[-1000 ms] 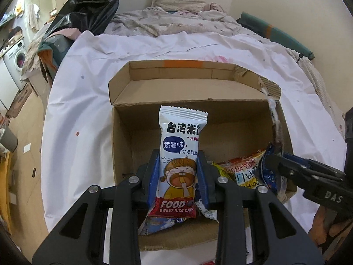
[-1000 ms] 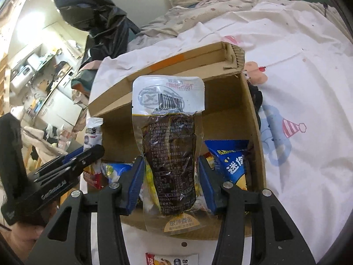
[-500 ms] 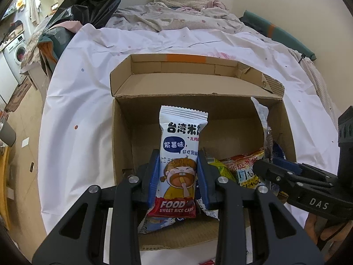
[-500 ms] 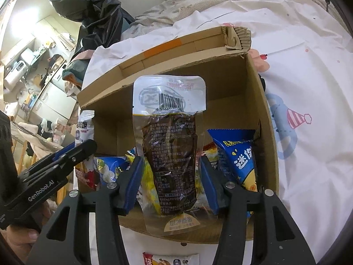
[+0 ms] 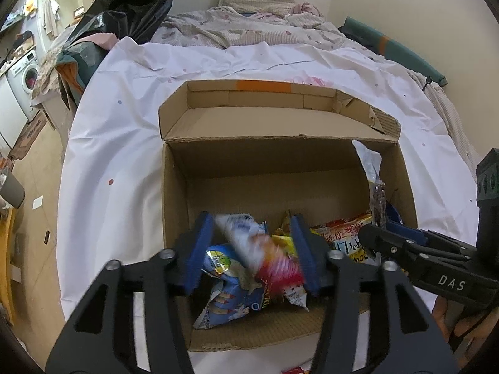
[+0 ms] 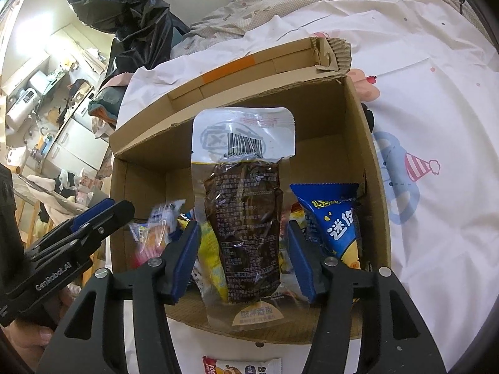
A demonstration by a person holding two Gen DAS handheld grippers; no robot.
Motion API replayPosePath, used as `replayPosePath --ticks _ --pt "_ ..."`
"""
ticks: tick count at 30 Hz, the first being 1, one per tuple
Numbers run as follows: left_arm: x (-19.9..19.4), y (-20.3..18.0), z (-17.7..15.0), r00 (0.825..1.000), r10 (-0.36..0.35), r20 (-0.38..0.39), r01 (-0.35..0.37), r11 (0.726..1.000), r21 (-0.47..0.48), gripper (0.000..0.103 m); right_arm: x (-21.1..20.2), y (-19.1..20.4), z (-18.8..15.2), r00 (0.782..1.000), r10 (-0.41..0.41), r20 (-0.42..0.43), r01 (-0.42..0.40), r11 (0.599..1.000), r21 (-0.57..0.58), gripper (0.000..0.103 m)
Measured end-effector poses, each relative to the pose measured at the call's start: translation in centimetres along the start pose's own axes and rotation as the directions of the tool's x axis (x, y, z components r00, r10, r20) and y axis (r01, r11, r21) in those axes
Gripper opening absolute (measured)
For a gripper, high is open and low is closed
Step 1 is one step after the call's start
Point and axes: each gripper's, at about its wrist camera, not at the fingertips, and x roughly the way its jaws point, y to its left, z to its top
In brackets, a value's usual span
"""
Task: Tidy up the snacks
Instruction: 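Carry the rice-cake and jerky packets into the box and open both grippers, then withdraw the left gripper and grasp the second white rice-cake packet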
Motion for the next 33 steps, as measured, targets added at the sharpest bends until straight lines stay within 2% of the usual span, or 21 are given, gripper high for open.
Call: replayPosePath --ticks 2,4,8,12,14,17,33 --pt "0.0 0.0 0.0 1.0 0.003 0.001 -0.003 1.0 -0.002 0.059 0.0 0.1 0.0 1.0 0.001 0.0 -0.001 1.0 -0.002 0.06" --pt "-0.1 0.1 0.0 1.0 0.008 0.001 -0.008 1.0 -0.006 0.07 -0.1 0.1 0.0 1.0 0.009 0.004 -0.009 1.0 -0.001 0.061" --pt "-0.6 0.4 0.0 1.0 0.02 0.022 -0.019 1.0 -0.015 0.083 -0.6 0.0 0.2 0.999 0.036 0.021 -0.037 0.999 0.012 0.067" --pt "-0.8 0.7 -0.1 0.999 0.024 0.025 -0.024 0.999 -0.022 0.084 -1.0 0.0 0.2 0.999 0.046 0.027 -0.046 0.999 0.013 0.068" --pt "-1.0 0.9 -0.3 0.999 0.022 0.024 -0.021 0.999 -0.031 0.084 -1.5 0.0 0.3 0.997 0.06 0.043 -0.061 0.998 0.016 0.077" --pt "-1.4 1.1 -0.5 0.999 0.025 0.027 -0.024 0.999 -0.038 0.084 -2.4 0.2 0.4 0.995 0.066 0.077 -0.067 0.998 0.006 0.084" --pt "-4.4 1.5 -2.6 0.999 0.005 0.035 -0.003 0.999 -0.05 0.084 -6.1 0.6 -1.7 0.993 0.063 0.101 -0.066 0.998 0.019 0.085"
